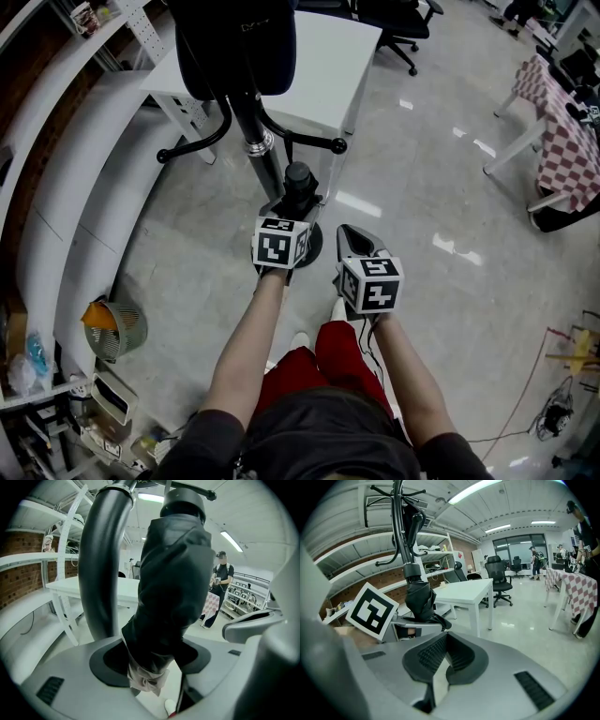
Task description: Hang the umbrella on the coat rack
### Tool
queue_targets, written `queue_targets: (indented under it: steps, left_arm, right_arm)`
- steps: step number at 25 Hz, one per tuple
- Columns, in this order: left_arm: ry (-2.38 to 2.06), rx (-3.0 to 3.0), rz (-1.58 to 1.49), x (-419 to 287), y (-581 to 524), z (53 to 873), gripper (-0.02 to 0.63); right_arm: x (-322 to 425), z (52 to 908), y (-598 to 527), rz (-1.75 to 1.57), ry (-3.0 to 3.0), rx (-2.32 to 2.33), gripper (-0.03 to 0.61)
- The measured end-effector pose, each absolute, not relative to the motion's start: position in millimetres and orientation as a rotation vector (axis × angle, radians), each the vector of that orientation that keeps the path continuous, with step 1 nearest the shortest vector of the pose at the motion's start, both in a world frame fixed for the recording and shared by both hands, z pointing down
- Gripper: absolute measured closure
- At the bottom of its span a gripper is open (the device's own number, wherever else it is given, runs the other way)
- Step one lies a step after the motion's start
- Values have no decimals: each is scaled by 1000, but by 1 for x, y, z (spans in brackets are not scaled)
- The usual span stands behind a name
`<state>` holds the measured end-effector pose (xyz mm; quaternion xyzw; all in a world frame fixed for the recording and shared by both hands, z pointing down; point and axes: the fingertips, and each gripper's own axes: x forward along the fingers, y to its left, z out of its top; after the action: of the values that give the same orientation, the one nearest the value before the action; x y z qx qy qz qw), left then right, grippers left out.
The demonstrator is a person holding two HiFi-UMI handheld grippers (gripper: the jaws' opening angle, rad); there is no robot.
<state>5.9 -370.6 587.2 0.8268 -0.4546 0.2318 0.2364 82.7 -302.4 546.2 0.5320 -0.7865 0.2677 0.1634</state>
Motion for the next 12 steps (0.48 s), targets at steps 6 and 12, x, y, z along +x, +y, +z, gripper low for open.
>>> queue_targets:
  steps: [6,12]
  left_arm:
    - [-1243,2267,645,3,-368,587,364]
    - [-1264,2267,639,-1,-370,585,322]
  right_arm:
    - [83,546,-301,759,-2235,1524,561]
    - [82,545,-299,758,-2237,1526,561]
